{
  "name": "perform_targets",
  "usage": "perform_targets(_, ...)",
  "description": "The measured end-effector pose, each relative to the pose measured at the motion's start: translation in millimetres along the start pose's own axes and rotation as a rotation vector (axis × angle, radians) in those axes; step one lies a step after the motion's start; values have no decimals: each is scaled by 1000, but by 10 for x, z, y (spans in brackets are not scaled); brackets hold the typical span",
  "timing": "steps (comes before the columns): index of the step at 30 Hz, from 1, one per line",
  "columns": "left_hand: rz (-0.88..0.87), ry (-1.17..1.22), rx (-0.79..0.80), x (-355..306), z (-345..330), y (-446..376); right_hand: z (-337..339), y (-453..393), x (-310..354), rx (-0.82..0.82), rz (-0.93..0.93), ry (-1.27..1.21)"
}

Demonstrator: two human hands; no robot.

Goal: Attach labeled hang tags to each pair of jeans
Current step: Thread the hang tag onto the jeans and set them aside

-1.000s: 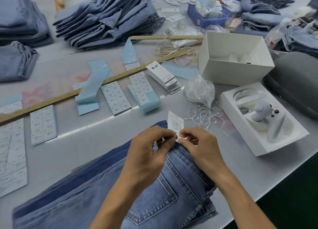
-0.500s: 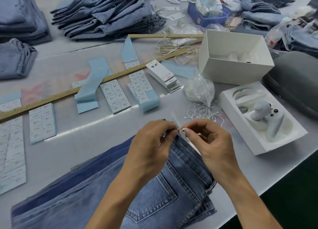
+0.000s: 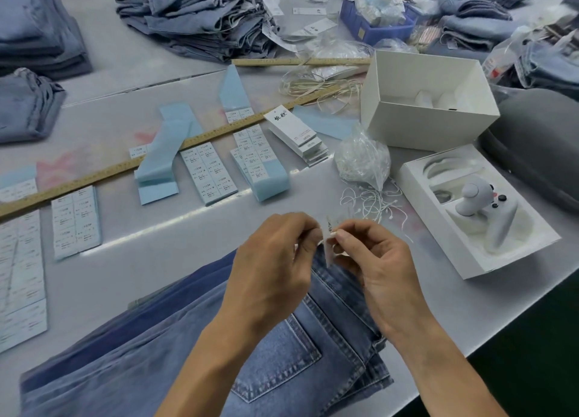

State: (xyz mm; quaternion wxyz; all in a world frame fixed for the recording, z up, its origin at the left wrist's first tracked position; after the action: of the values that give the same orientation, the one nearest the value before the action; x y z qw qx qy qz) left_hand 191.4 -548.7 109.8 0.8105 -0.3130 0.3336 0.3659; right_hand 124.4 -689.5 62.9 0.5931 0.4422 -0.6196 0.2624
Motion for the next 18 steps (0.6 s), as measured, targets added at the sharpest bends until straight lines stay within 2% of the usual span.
perform_targets(2,-4,87,-58,-4,85,-29,23,-9,22,-6,32,116)
perform_targets(6,10,242,32,13,-12,-59,-51,-6,10,45,43,209)
perform_targets(10,51,144,27,139,-68,-24,-56,-4,-53,42,-1,163)
perform_targets(14,108,16,148,247,-196,14,-37,-1,-107,31,-54,68)
perform_targets(18,71,-87,177,195,-215,0,-34,-9,-140,34,-44,136)
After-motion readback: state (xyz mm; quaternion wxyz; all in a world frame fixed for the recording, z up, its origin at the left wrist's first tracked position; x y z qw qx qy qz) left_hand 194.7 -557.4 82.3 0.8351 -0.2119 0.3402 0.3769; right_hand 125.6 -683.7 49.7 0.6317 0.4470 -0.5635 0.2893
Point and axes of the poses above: each hand's wrist, its own y-axis away from the middle knuckle, its own z-axis out of the back of the hand, x = y × z, the point moved 8 cm from there along -y, towards the middle knuckle, and after that the axes turned 4 degrees about y, right-handed, at the moved point
